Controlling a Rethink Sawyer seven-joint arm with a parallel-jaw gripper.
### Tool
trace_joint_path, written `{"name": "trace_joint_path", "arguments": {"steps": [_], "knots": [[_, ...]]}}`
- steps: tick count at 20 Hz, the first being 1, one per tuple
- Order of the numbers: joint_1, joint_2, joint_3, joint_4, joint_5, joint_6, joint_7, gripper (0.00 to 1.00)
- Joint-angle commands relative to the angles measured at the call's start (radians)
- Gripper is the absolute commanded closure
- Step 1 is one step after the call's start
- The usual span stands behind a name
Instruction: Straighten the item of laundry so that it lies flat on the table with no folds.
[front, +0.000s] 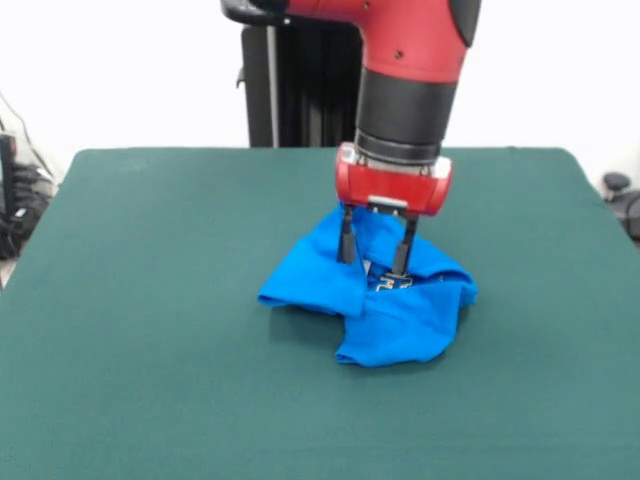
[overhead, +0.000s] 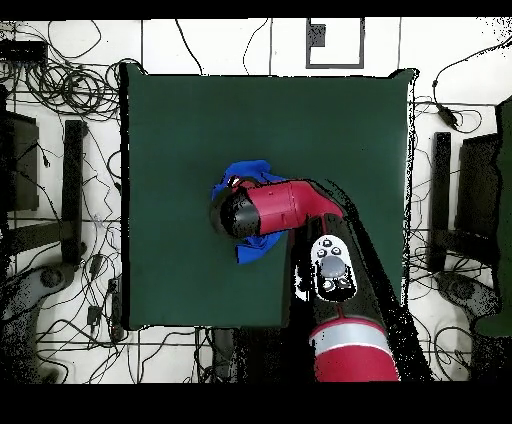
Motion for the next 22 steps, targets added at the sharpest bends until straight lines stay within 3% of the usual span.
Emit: {"name": "trace_joint_path", "arguments": {"steps": [1,10,22], "knots": [[0.023,0.009,0.058,0.068,0.008,0.071,0.003,0.0],[0.079,0.121,-0.009,0.016,-0.04,-0.047,0.078,0.0],[0.116,0.155,-0.06,-0.004,-0.023,-0.084,0.097,0.0]]}}
